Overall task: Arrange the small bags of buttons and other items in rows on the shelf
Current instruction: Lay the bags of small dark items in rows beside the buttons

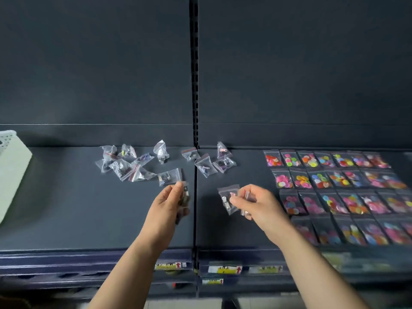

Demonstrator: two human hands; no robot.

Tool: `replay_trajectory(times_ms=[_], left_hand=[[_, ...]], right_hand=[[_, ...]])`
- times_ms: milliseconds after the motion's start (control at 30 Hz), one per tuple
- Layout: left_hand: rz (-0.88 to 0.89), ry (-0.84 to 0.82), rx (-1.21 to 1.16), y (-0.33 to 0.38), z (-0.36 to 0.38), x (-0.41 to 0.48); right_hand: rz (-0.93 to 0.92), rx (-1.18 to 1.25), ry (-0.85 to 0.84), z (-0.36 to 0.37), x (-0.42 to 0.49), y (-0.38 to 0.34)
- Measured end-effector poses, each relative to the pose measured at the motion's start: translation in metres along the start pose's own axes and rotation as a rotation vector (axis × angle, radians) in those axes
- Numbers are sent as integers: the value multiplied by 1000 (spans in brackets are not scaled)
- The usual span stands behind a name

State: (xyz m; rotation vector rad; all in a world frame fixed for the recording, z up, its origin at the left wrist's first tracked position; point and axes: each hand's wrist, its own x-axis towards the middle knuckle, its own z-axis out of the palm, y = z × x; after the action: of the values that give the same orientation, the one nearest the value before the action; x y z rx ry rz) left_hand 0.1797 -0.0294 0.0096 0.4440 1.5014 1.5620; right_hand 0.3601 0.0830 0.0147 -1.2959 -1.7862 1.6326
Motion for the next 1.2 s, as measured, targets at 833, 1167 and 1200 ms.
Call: replay_trajectory(times_ms=[833,1167,1200], left_hand=[[-18,-698,174,-83,438,-108],[-29,-683,333,-113,559,-98],[-28,-675,341,-115,570,-92]], right_hand=[[50,195,466,-374,-184,106],[15,237,544,-489,-167,142],[12,245,537,-500,-160,144]])
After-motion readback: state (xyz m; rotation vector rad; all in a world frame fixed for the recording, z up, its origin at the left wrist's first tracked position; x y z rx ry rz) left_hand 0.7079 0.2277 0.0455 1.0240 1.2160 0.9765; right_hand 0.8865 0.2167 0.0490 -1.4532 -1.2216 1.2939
